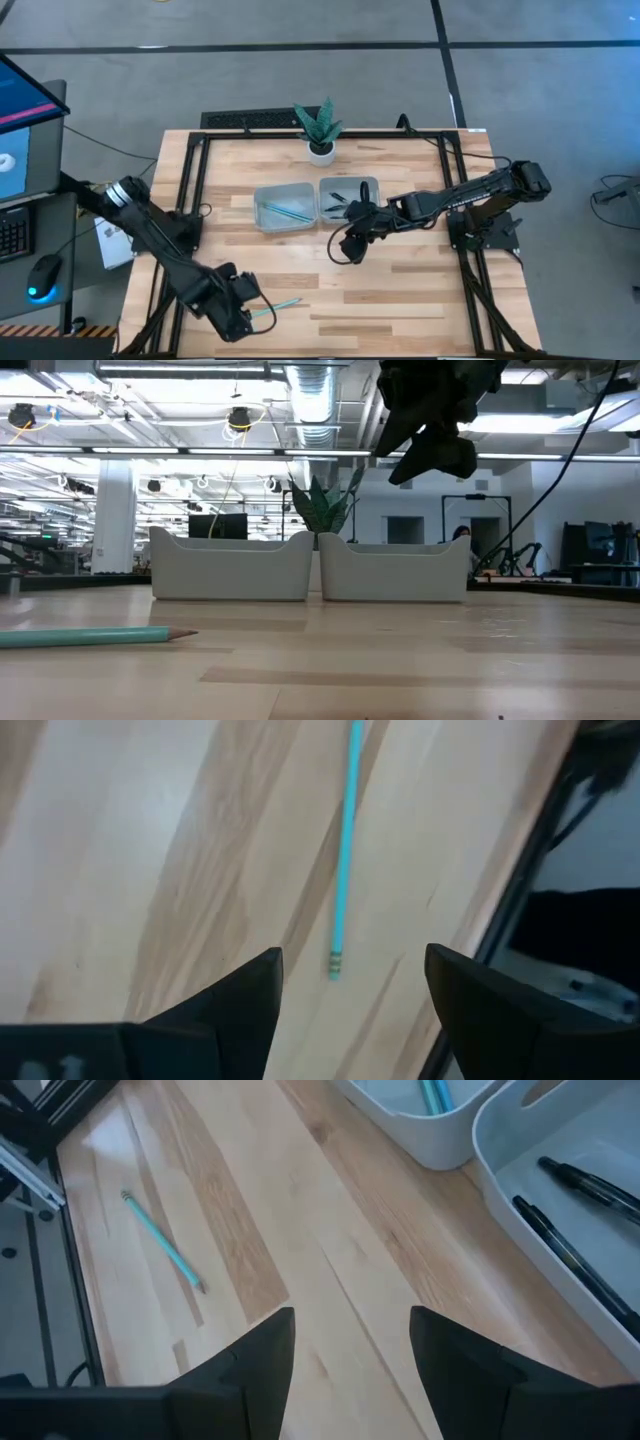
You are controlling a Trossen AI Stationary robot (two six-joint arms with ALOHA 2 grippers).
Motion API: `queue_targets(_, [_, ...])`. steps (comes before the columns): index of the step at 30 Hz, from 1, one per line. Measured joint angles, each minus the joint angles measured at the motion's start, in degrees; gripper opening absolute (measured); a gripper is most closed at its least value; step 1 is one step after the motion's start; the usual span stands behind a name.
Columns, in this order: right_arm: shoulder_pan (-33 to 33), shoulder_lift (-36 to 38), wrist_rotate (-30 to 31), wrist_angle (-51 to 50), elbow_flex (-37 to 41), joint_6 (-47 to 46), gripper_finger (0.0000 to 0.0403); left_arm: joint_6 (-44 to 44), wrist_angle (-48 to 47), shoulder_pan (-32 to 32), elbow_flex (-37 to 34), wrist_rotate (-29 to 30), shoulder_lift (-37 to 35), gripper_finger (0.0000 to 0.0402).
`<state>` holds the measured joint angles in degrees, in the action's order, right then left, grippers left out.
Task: Sort pens & pencils
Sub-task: Put the green pencil into the left gray bin
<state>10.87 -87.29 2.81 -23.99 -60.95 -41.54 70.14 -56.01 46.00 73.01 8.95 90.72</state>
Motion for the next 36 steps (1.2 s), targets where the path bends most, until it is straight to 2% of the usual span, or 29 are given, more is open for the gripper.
queue_targets(9, [0.59,0.00,0.00,0.00,0.00,-0.02,0.0221,-0.40,1.46,0.39,-0.02,-2.88,7.11,0.0236])
queue_targets(15, [1.76,0.00,0.02,0.00,0.00,-0.02,0.0221,-1.87,1.93,2.12,-0.15,-0.58,8.88,0.0236])
queue_targets(21, [2.91,0.00,0.72,0.26,0.00,-0.05,0.0221,-3.66,1.99,4.03,-0.15,5.45,8.89,0.0236])
queue_targets(27, [4.37,0.00,5.01,0.24,0.00,-0.45,0.0221,-2.98,4.53,4.07,-0.15,2.70,10.76,0.0236])
queue_targets(36, [4.81,-0.02,5.20,0.22,0.00,-0.04,0.0221,-1.34,5.17,2.99,-0.11,2.51,12.96,0.0236])
